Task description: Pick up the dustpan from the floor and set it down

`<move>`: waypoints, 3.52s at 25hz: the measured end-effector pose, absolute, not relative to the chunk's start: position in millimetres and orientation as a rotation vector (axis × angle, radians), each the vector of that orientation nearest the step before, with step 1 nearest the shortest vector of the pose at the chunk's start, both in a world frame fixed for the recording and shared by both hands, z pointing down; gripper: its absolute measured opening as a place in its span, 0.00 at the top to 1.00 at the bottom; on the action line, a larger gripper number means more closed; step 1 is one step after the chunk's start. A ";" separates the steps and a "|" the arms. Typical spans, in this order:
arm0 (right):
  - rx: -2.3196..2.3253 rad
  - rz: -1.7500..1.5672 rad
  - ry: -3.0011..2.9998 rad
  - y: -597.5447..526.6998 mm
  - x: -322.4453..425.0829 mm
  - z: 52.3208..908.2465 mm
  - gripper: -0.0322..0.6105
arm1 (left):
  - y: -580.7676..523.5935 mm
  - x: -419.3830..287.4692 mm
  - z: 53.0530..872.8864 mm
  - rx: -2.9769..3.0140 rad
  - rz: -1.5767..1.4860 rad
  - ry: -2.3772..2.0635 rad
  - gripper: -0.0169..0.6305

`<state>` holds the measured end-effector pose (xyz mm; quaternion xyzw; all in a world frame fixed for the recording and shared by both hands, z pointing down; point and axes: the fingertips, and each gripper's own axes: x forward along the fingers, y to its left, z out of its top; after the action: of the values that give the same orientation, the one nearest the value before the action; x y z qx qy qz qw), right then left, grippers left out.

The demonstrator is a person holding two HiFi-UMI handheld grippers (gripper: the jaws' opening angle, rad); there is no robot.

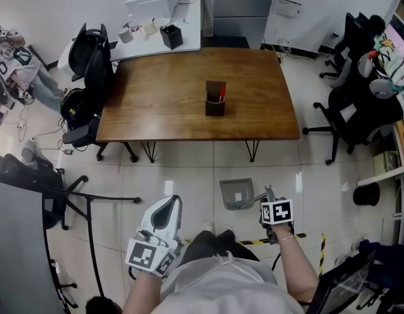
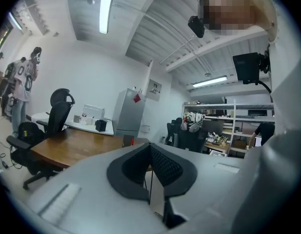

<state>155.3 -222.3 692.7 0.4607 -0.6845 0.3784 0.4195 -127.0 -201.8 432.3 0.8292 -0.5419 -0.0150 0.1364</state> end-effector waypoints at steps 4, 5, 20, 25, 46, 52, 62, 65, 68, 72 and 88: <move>1.188 0.974 -1.694 -248.2 146.6 739.3 0.95 | -214.1 -125.9 456.1 2.389 -0.005 -1.561 0.95; 1.195 0.973 -1.695 -254.1 143.4 751.2 0.95 | -217.6 -127.3 464.1 2.390 -0.001 -1.562 0.95; 1.214 0.815 -1.723 -256.7 116.4 844.2 0.64 | -251.4 -129.3 532.6 2.379 0.008 -1.552 0.95; 1.241 0.793 -1.750 -272.4 112.1 827.8 0.04 | -250.9 -122.5 517.9 2.390 0.011 -1.524 0.95; 1.613 0.389 -2.523 -213.5 128.8 427.9 0.95 | -171.5 -87.5 393.8 2.561 -0.095 -1.478 0.96; 1.520 0.362 -2.654 -145.9 142.4 392.1 0.95 | -103.0 -59.2 376.1 2.519 -0.123 -1.606 0.96; 1.253 0.381 -2.824 -50.2 149.2 358.3 0.95 | -17.5 -17.0 353.8 2.504 -0.132 -1.657 0.95; 1.253 0.295 -2.841 -31.3 141.3 346.9 0.95 | -6.4 -19.2 348.7 2.506 -0.138 -1.651 0.95; 1.267 0.266 -2.867 -14.8 135.0 336.5 0.95 | 1.5 -23.4 344.0 2.502 -0.151 -1.644 0.95; 1.259 0.254 -2.897 3.6 127.4 330.6 0.95 | 12.3 -31.3 339.3 2.503 -0.168 -1.664 0.95; 1.345 0.232 -2.853 25.5 155.3 328.3 0.95 | 34.7 -3.1 340.8 2.572 -0.126 -1.644 0.95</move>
<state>155.3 25.5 328.3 0.4252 -0.9020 0.0734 -0.0104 -3.1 34.7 340.8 0.8411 -0.5377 -0.0411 0.0430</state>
